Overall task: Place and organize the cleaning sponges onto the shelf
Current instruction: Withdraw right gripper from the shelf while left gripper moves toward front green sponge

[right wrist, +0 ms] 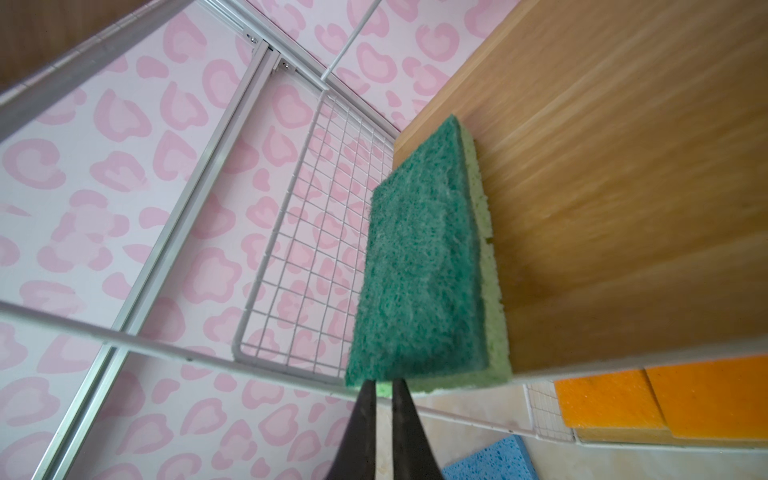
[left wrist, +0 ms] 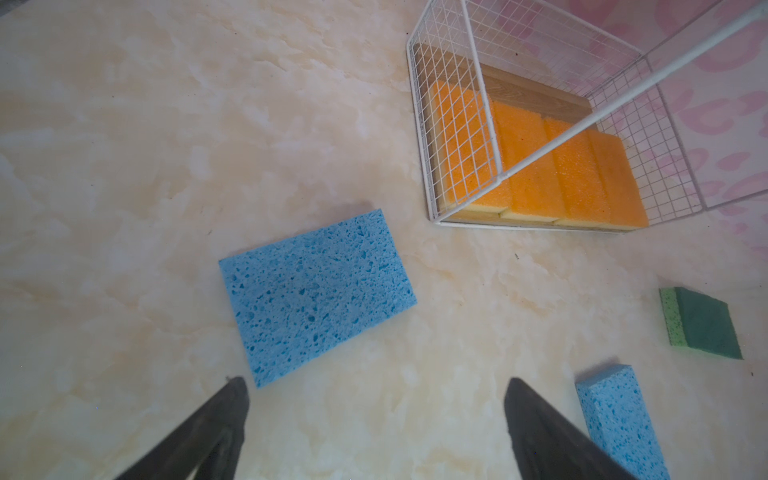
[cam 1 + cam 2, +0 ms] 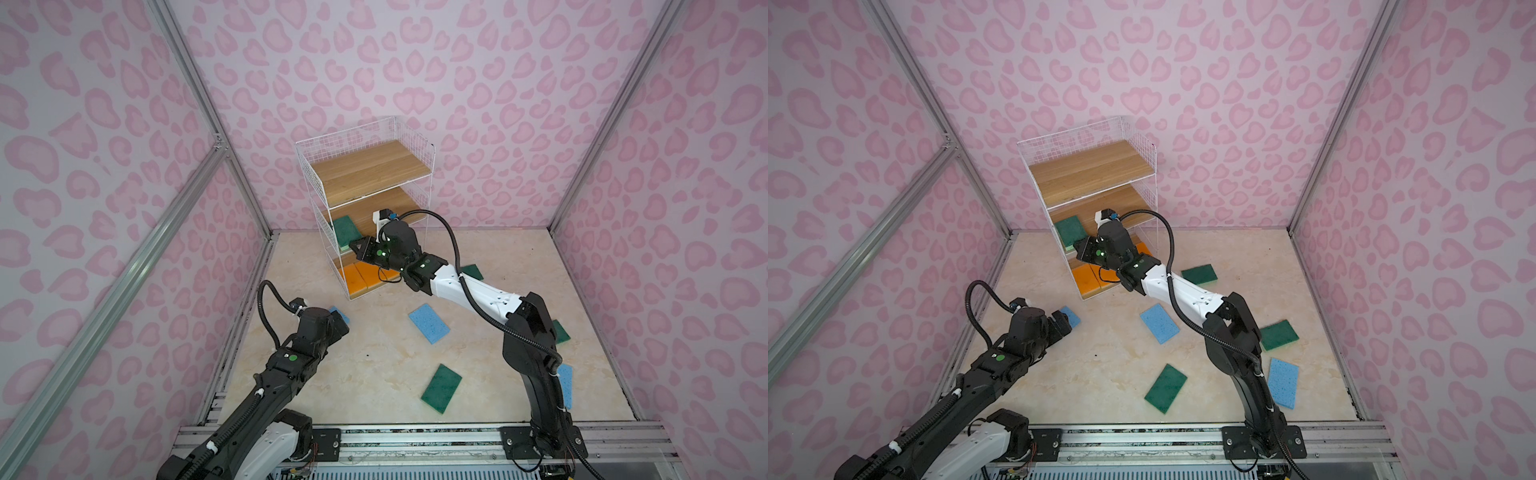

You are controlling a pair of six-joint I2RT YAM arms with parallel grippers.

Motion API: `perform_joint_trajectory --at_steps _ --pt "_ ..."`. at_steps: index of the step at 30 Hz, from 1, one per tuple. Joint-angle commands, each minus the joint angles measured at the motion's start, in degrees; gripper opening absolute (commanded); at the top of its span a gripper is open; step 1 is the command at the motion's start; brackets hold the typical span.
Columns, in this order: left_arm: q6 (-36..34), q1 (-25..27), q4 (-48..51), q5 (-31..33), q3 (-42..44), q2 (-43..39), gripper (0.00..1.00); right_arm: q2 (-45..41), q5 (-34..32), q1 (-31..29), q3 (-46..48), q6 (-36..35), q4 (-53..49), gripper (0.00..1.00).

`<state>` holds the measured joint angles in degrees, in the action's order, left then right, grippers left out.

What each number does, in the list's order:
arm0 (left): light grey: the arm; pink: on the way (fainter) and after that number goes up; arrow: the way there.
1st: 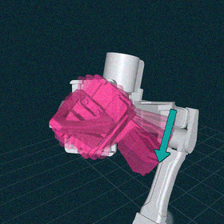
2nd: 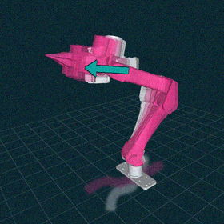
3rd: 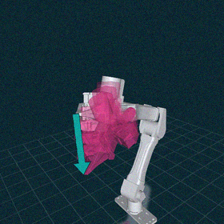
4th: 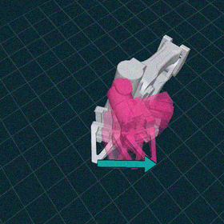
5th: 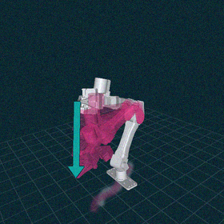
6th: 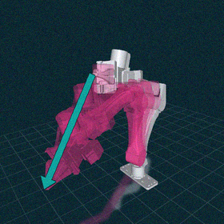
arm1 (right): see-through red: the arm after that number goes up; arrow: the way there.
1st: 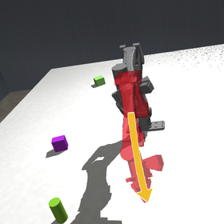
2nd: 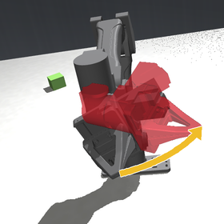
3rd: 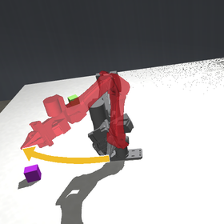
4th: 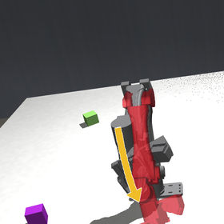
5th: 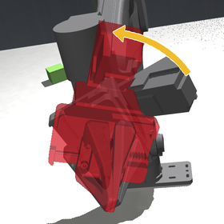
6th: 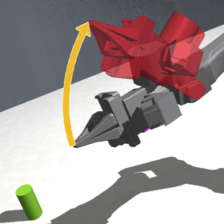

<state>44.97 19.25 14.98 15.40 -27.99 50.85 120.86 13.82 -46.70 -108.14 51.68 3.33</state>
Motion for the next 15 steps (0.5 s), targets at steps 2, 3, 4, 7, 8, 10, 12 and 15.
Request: perform_joint_trajectory --at_steps 2,3,4,7,8,10,12,15 --pt "0.20 0.01 0.36 0.17 -0.45 -0.62 0.97 1.13 0.59 -0.06 -0.90 -0.42 -0.08 0.11" --pt "0.15 0.00 0.40 -0.08 -0.41 -0.76 0.97 1.04 0.67 -0.06 -0.88 -0.31 0.05 0.11" --pt "0.03 0.00 0.34 -0.48 -0.25 -0.96 0.97 0.84 0.81 -0.06 -0.79 -0.18 0.09 0.11" --pt "-0.67 0.13 -0.87 -3.30 0.36 -1.52 0.97 -1.05 1.06 -0.15 1.26 -0.08 1.24 0.14" --pt "-0.96 0.22 -1.45 -4.53 0.71 -1.63 0.97 -2.10 1.10 -0.15 2.63 -0.01 1.92 0.16" --pt "-1.73 0.86 -2.30 -6.48 1.25 -1.57 1.00 -4.62 1.27 -0.14 5.52 0.01 3.23 0.20" --pt "-2.57 2.26 -2.88 -8.14 1.57 -0.97 0.98 -7.73 1.79 0.00 9.59 -0.45 4.04 0.24" --pt "-3.31 5.81 -3.43 -10.73 1.42 0.63 0.91 -13.42 2.34 0.51 17.13 -2.07 3.74 0.29"
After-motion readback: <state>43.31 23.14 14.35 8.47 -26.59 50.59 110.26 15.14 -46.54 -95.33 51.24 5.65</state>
